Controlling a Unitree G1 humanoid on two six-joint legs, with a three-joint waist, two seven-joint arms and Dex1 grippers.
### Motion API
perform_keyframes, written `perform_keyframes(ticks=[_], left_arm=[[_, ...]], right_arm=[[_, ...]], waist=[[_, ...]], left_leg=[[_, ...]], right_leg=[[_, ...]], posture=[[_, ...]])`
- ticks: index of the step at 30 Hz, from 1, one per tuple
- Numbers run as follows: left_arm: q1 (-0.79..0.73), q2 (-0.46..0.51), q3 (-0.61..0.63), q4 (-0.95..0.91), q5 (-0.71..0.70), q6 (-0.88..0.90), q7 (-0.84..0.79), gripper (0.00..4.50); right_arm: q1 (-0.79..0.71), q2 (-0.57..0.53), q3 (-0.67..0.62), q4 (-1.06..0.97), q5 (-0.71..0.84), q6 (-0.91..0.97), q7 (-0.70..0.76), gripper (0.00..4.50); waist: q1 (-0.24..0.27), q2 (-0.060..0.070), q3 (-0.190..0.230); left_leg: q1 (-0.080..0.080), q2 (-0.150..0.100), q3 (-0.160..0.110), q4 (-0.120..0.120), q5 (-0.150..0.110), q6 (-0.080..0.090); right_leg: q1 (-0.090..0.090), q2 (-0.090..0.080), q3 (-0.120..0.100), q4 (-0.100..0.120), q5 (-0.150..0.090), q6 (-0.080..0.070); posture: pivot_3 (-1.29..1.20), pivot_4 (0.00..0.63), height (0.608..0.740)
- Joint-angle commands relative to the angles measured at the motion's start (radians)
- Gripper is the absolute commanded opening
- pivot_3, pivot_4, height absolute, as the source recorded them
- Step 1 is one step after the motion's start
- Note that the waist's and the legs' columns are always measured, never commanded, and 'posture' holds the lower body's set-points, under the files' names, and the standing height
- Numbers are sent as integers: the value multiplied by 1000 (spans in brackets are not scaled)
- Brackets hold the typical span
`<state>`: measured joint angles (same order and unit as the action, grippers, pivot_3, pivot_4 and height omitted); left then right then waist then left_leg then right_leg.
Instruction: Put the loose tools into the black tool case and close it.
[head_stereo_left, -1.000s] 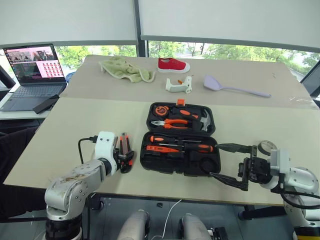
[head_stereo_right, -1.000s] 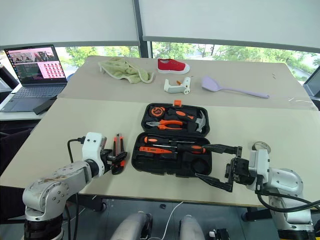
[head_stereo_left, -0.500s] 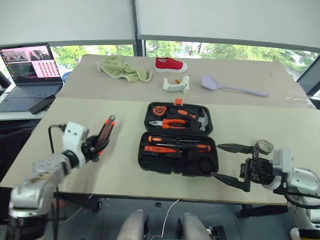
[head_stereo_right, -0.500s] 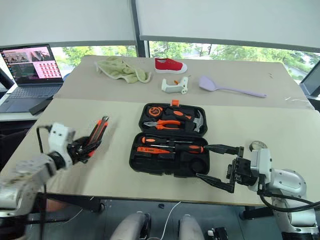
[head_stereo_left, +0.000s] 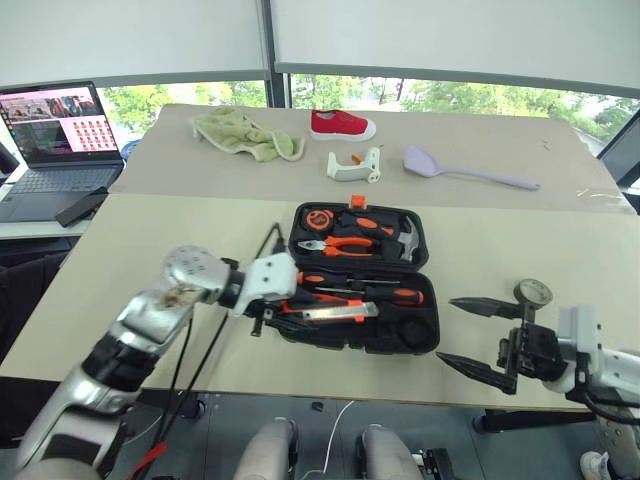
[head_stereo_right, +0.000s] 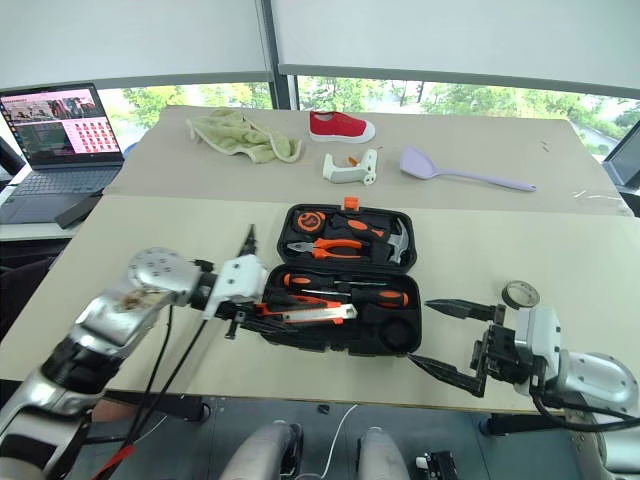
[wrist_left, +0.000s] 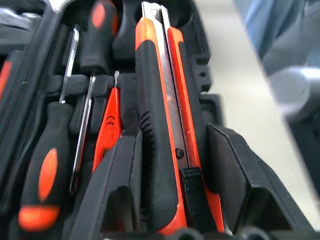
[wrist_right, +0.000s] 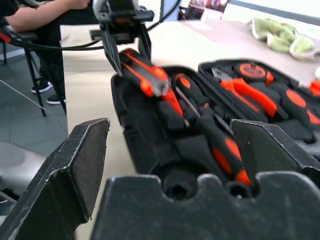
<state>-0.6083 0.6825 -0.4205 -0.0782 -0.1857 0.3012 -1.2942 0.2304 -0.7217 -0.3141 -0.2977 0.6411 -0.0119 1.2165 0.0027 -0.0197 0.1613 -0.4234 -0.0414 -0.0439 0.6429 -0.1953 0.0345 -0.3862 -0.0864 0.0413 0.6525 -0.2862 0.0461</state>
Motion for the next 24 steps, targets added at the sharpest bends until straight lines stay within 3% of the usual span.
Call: perform_keyframes(ticks=[1,11,16,24], left_arm=[[-57,-29,-52,63,81,-86,-26,1592],[-71,-94,-92,90,141,-62,-43,1592],[-51,-135,-11,78,87,-82,3,2931],[-11,-172,143,81,-24,-131,45,2931]], right_arm=[[39,4,-49,-64,14,2,-26,4500],[97,15,-60,-106,12,-1,-62,4500],[95,12,-58,-95,13,-3,-64,4500],[101,21,-52,-77,11,-4,-61,4500]], waist=[[2,0,0],[0,0,0],[1,0,0],[4,-1,1]], left_leg=[[0,0,0,1,0,0],[1,0,1,3,0,0],[1,0,1,3,0,0],[1,0,0,6,0,0]], right_leg=[[0,0,0,1,0,0],[0,0,0,4,0,1],[0,0,0,4,0,1],[0,0,0,5,-1,1]], posture=[[0,150,740],[0,150,740],[0,150,740],[0,150,740]])
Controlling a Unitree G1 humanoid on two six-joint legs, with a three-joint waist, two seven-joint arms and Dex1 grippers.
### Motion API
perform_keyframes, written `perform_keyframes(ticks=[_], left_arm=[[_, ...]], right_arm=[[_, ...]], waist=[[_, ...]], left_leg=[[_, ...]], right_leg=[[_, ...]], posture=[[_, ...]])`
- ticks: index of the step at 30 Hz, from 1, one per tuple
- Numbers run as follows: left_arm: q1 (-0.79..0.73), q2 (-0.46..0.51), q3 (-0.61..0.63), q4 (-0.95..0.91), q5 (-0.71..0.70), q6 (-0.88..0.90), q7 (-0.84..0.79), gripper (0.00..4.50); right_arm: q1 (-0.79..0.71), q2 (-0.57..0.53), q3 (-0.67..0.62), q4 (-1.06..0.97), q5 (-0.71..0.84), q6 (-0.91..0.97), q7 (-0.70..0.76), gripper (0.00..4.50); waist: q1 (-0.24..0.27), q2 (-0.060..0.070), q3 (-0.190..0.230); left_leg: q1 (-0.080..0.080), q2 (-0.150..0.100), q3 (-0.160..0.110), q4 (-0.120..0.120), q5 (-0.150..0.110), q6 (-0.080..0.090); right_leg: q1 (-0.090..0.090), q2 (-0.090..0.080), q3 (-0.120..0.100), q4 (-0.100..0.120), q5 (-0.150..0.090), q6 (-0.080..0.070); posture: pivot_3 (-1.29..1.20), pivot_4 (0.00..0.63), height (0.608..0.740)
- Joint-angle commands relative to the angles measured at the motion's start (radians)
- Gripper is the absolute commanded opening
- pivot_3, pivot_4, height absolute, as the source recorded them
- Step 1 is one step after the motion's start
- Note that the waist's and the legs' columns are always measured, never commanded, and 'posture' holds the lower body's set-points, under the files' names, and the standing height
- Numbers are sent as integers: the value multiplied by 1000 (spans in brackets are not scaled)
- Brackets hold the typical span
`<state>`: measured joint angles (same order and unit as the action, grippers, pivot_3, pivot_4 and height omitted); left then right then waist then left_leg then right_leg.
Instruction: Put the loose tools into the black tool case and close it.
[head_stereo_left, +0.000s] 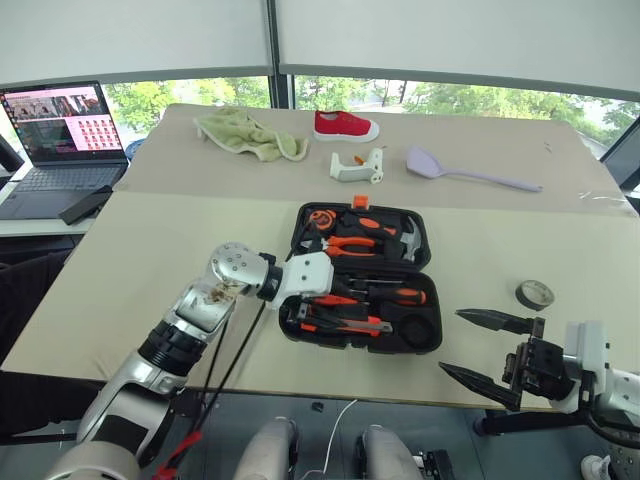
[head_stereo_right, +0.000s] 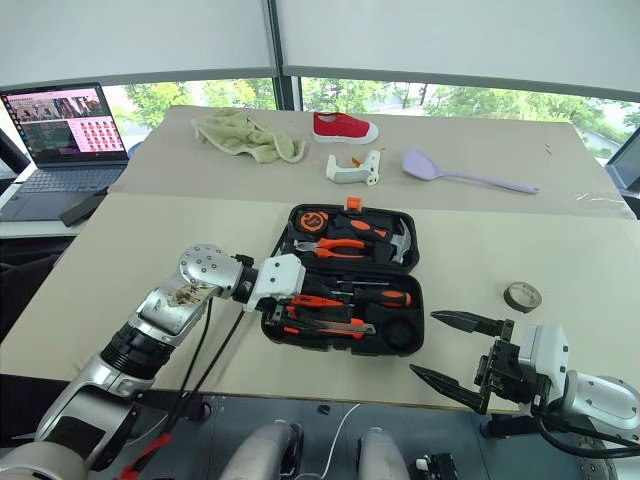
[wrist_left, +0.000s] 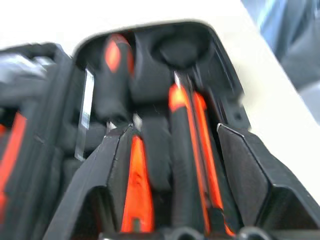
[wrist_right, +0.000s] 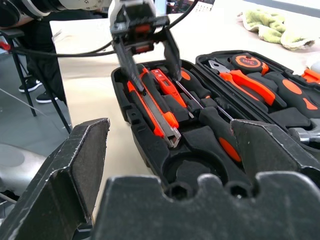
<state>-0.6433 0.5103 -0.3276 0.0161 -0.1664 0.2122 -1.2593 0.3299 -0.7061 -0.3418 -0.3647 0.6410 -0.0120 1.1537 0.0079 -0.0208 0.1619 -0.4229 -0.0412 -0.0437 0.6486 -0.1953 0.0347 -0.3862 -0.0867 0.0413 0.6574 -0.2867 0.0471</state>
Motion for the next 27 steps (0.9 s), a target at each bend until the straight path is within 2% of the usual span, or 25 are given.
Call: perform_keyframes(ticks=[1,2,3,5,8,10,16,20,24,27], left_arm=[[32,-4,59,-11,-53,-53,7,2931],[41,-8,58,-4,-62,-66,-8,2931],[47,-10,56,2,-67,-74,-19,2416],[56,-16,43,12,-65,-79,-27,1889],[70,-45,17,44,-47,-97,-19,622],[78,-51,-3,73,-8,-130,-6,42],[105,-62,-54,168,103,-227,56,42],[128,-75,-86,190,120,-162,67,42],[140,-63,-129,175,139,-77,59,42],[150,-65,-130,180,144,-80,73,42]], right_arm=[[1,7,-23,-9,11,-5,1,4500],[0,9,-20,-7,9,-6,-1,4500],[-2,11,-17,-6,8,-6,-2,4500],[-3,15,-14,-5,5,-7,-4,4500],[0,26,-9,-7,0,-9,-11,4500],[4,32,-10,-7,-2,-11,-16,4500],[12,47,-10,-16,-9,-12,-29,4500],[23,56,-11,-24,-13,-13,-40,4500],[26,60,-7,-26,-15,-12,-48,4500],[19,66,-6,-23,-18,-15,-60,4500]], waist=[[-2,0,0],[-2,0,0],[-1,0,0],[1,0,0],[4,0,0],[4,0,0],[3,0,0],[8,1,-1],[7,1,-2],[5,4,-5]], left_leg=[[0,0,0,0,0,0],[1,0,0,0,0,0],[0,0,0,0,0,0],[0,0,0,0,0,0],[0,0,0,0,0,0],[0,0,0,1,0,0],[1,0,0,1,0,0],[4,-1,0,1,0,0],[17,0,0,0,-1,2],[18,0,0,-1,-2,2]], right_leg=[[0,0,0,0,0,0],[0,0,0,1,0,0],[0,0,0,1,0,0],[0,0,0,0,0,0],[0,0,0,1,0,0],[1,0,0,1,0,0],[1,0,0,1,0,0],[5,-1,0,1,0,0],[19,-2,-1,-4,-1,2],[21,-2,-1,-6,-1,2]], posture=[[0,150,740],[0,150,740],[0,150,740],[0,150,740],[0,150,740],[0,150,740],[0,150,740],[0,150,740],[0,150,740],[0,150,740]])
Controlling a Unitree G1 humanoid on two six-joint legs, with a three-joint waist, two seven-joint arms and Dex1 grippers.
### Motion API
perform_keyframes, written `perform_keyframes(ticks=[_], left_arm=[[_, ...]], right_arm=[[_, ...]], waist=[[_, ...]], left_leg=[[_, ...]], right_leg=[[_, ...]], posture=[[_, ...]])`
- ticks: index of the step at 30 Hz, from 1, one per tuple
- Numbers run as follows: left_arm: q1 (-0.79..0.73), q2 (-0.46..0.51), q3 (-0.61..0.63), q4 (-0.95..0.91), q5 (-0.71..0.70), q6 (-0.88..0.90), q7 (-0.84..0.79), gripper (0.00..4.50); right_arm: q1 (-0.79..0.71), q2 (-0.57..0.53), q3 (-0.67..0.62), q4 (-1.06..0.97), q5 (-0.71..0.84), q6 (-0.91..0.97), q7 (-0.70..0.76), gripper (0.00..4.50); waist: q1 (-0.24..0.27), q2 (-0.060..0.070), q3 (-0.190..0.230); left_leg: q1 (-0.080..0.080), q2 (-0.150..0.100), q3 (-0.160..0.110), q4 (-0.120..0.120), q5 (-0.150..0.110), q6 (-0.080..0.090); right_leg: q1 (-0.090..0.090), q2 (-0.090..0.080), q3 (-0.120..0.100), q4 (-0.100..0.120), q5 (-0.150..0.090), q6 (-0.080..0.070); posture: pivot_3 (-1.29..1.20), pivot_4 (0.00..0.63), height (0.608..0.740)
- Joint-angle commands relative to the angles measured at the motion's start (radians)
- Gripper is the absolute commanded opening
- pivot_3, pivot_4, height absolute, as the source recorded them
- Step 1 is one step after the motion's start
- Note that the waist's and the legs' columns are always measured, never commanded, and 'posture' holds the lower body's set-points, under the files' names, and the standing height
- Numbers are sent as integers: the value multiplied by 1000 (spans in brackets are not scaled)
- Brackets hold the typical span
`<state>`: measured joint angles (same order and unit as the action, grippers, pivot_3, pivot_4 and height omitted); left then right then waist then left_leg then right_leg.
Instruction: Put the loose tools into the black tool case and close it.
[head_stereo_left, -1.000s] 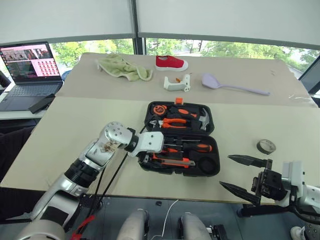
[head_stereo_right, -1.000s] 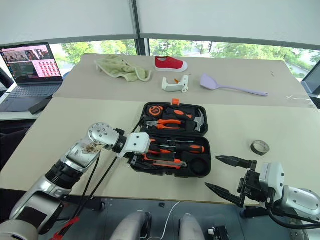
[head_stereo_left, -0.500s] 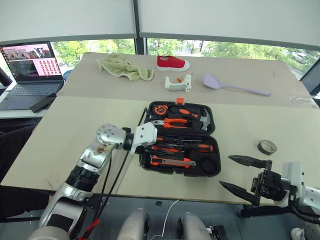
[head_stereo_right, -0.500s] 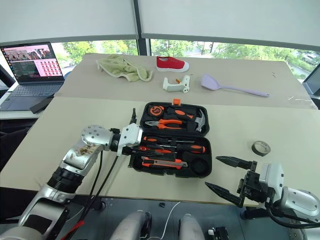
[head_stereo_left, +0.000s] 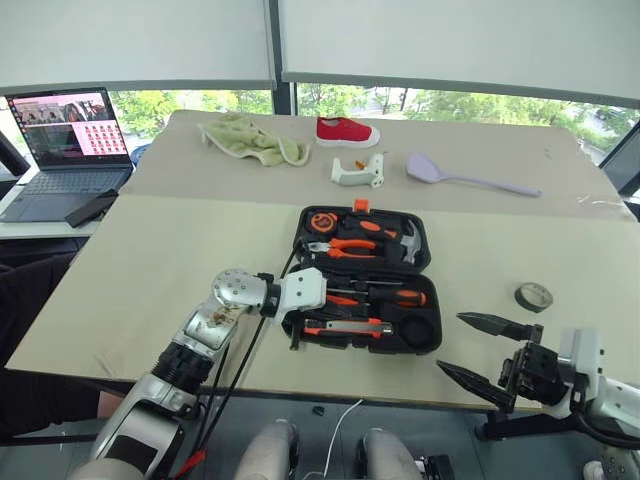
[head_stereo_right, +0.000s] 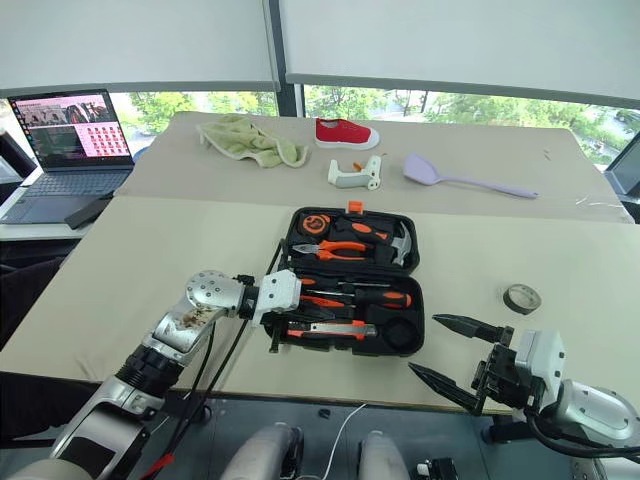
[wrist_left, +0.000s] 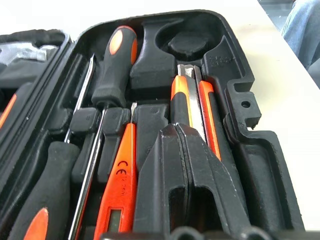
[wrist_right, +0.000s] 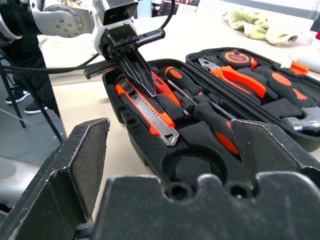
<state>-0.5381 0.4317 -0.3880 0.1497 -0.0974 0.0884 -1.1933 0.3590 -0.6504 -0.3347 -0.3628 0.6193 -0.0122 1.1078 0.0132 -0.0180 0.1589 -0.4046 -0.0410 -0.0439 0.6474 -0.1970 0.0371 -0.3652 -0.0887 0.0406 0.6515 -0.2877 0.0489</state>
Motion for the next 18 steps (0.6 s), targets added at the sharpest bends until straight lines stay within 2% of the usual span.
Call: perform_keyframes(ticks=[1,3,7,11,15,16,18], left_arm=[[46,2,-55,47,61,43,17,42],[44,-14,-4,41,8,24,23,42],[43,42,46,54,-26,-32,-34,42],[61,36,208,8,-221,-51,-70,42],[119,109,341,-101,-352,28,-96,982],[146,130,368,-131,-389,47,-115,1488],[214,151,437,-177,-483,77,-140,2205]], right_arm=[[-12,11,-14,-22,2,-16,-17,4500],[-9,14,-29,-13,0,-20,-25,4500],[29,16,-78,12,0,-32,-24,4500],[80,45,-182,87,6,-68,-44,4500],[164,93,-298,197,19,-92,-60,4500],[180,106,-318,224,7,-110,-64,4500],[197,138,-355,283,-26,-157,-96,4500]], waist=[[-1,2,-3],[-1,3,-4],[-1,4,-4],[-6,4,-4],[-4,4,-4],[-4,4,-4],[-6,5,-5]], left_leg=[[0,0,0,0,0,0],[0,1,0,-1,0,0],[-1,0,0,-1,0,0],[-2,1,0,-3,0,0],[-4,2,0,-4,0,0],[-4,2,0,-4,0,0],[-4,2,1,-5,-1,0]], right_leg=[[0,0,0,-1,0,0],[0,0,0,-2,0,0],[-1,-1,0,-2,0,0],[-3,0,1,-2,0,0],[-5,-1,1,-2,0,-1],[-5,-2,1,-2,0,-1],[-5,-4,1,-3,0,-1]], posture=[[0,150,740],[0,150,740],[0,150,740],[0,150,740],[0,150,740],[0,150,740],[0,150,740]])
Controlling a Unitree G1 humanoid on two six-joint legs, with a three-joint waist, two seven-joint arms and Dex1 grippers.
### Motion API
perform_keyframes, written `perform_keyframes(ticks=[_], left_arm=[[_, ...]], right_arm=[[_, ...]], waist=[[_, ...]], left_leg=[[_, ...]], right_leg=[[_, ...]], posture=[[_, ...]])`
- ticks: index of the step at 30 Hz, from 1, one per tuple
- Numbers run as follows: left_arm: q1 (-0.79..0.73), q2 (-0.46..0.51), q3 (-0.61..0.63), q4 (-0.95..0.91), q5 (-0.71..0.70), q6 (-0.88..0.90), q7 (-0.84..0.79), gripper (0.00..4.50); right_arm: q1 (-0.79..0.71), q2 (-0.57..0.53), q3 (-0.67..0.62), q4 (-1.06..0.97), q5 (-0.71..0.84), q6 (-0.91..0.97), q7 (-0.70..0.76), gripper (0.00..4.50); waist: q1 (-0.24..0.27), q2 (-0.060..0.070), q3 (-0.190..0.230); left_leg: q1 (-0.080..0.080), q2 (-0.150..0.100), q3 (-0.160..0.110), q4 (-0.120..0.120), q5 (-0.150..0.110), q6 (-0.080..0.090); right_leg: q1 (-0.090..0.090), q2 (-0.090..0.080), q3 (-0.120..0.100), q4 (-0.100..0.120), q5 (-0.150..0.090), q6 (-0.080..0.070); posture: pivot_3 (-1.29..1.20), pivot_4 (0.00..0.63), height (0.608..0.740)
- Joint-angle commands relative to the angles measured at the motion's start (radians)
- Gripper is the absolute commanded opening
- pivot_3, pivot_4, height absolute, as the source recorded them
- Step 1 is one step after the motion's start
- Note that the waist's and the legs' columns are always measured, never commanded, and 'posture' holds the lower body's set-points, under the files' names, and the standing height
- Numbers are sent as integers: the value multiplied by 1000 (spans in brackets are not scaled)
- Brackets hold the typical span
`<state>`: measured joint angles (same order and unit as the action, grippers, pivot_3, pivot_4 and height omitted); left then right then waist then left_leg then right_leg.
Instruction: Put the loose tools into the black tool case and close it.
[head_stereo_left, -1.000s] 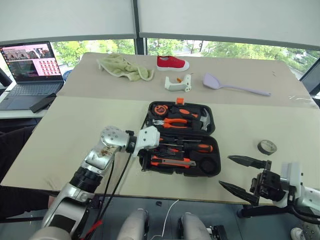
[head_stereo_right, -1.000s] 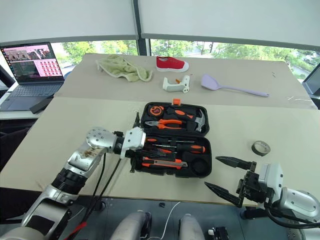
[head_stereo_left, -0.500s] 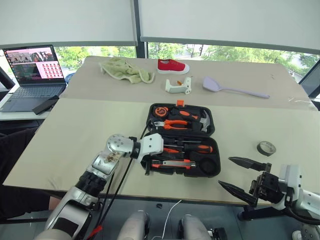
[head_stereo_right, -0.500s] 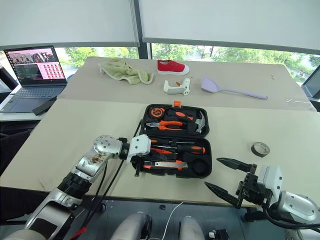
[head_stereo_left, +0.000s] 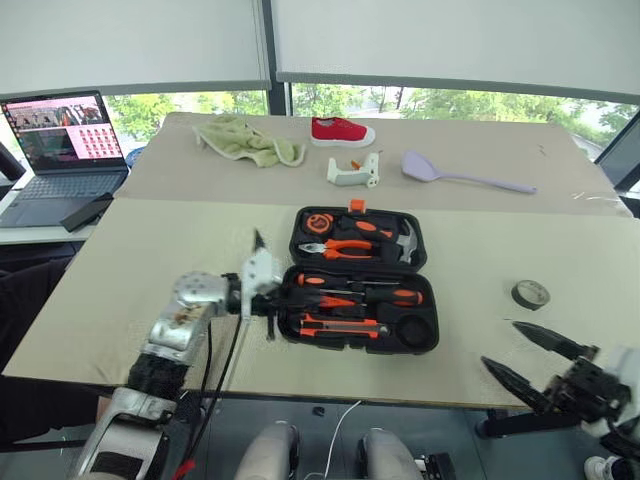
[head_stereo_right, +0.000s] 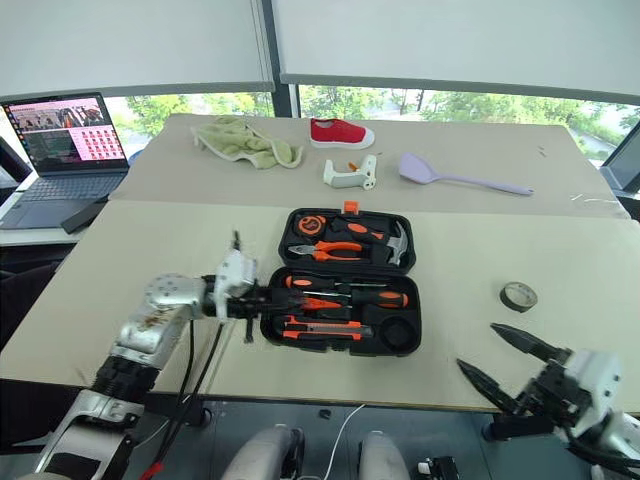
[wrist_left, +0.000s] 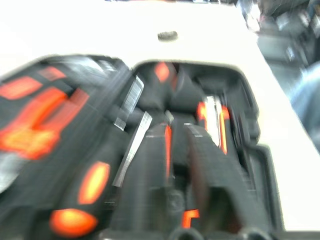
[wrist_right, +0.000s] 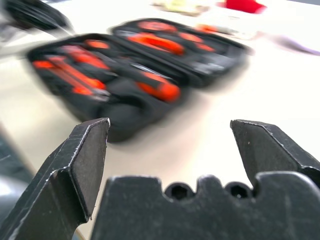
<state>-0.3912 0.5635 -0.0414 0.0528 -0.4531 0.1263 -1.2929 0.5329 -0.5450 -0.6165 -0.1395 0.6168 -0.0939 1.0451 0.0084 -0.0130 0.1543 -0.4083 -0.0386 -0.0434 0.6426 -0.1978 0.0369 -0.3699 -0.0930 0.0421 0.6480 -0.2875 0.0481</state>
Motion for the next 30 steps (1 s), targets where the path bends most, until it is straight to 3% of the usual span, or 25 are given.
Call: perform_keyframes(ticks=[1,6,7,10,15,21,24,30], left_arm=[[104,31,120,-85,-145,26,-55,2502],[191,73,199,-27,-177,12,-106,4278],[196,76,209,-14,-179,3,-113,4399],[193,66,216,-34,-194,23,-105,4399],[169,29,177,-98,-200,62,-64,4399],[167,1,119,-159,-180,60,-57,4399],[170,1,107,-177,-179,55,-57,4500],[174,3,102,-206,-184,52,-55,4500]], right_arm=[[22,47,-88,85,-44,-98,-66,4500],[3,43,-92,97,-88,-106,-139,4500],[-16,14,-84,90,-100,-76,-158,4500],[-124,-142,-39,83,-133,92,-200,4500],[-326,-411,133,165,-209,306,-120,4500],[-717,-551,457,425,-366,489,-19,4500],[-837,-548,555,521,-433,490,15,3730],[-947,-528,633,600,-487,479,56,1719]], waist=[[-2,1,-1],[-7,4,-1],[-7,4,-1],[-15,4,-1],[-19,4,-1],[-11,3,1],[-10,3,1],[-15,3,1]], left_leg=[[0,1,0,0,-1,0],[1,2,1,-1,-1,-1],[1,2,0,-1,-1,-1],[2,2,2,-1,-1,-1],[2,3,5,0,-1,0],[-1,1,7,0,-2,0],[-1,1,7,0,-2,1],[-2,1,8,0,-2,1]], right_leg=[[0,-1,0,-1,0,0],[0,-3,1,-1,0,-3],[0,-3,1,-1,0,-3],[0,-4,1,-1,0,-3],[0,1,1,0,0,-3],[-2,4,0,-1,0,-3],[-1,3,0,-2,0,-2],[-3,3,0,-1,0,-2]], posture=[[0,150,740],[0,150,740],[0,150,740],[0,150,740],[0,150,740],[0,150,740],[0,150,740],[0,150,740]])
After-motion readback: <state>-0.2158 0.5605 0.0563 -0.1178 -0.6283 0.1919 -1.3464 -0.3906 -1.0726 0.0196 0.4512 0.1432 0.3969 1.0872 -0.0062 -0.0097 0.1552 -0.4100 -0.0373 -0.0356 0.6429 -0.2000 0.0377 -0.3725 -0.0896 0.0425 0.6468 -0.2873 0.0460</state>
